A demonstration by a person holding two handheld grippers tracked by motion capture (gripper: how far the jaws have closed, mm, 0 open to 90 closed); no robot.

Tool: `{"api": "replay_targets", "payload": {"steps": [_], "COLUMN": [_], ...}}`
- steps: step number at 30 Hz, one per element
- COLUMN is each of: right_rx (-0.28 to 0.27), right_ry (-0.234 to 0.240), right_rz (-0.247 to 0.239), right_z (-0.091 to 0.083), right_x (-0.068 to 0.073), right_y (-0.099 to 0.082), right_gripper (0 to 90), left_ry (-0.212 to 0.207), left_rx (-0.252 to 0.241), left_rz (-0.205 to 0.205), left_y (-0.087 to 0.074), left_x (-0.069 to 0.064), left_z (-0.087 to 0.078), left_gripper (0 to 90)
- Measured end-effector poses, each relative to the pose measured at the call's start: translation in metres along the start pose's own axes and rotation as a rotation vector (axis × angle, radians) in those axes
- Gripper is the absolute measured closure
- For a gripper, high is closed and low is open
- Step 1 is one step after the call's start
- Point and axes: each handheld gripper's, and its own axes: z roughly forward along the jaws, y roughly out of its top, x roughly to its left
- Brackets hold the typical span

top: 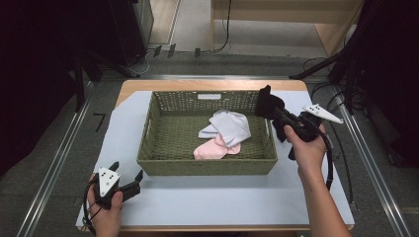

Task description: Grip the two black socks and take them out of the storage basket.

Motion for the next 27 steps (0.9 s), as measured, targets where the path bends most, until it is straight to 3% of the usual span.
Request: {"api": "replay_targets", "payload": {"steps": [8, 15, 25, 27], "right_rx": [0.005, -0.023, -0.077, -0.078], "right_ry": [-0.019, -0.038, -0.143, -0.174], "right_rz": [0.014, 0.041, 0.100, 0.090], "right_z": [0.000, -0.007, -0.022, -0.025], "right_x": [-0.008, -0.017, -0.044, -0.049], "right_y": [-0.017, -0.018, -0.024, -0.025], "right_gripper": [77.7, 77.3, 78.0, 78.0], "left_ry": [-0.001, -0.001, 0.000, 0.000], "left_rx": [-0.004, -0.004, -0.005, -0.004], "left_rz": [-0.003, -0.004, -0.002, -0.001], "left_y": [0.000, 0.000, 0.000, 0.000], "left_x": [0.000, 0.000, 0.000, 0.000], "left_z": [0.000, 0.000, 0.000, 0.000], "left_gripper": [17.1, 17.1, 17.1, 17.1]}}
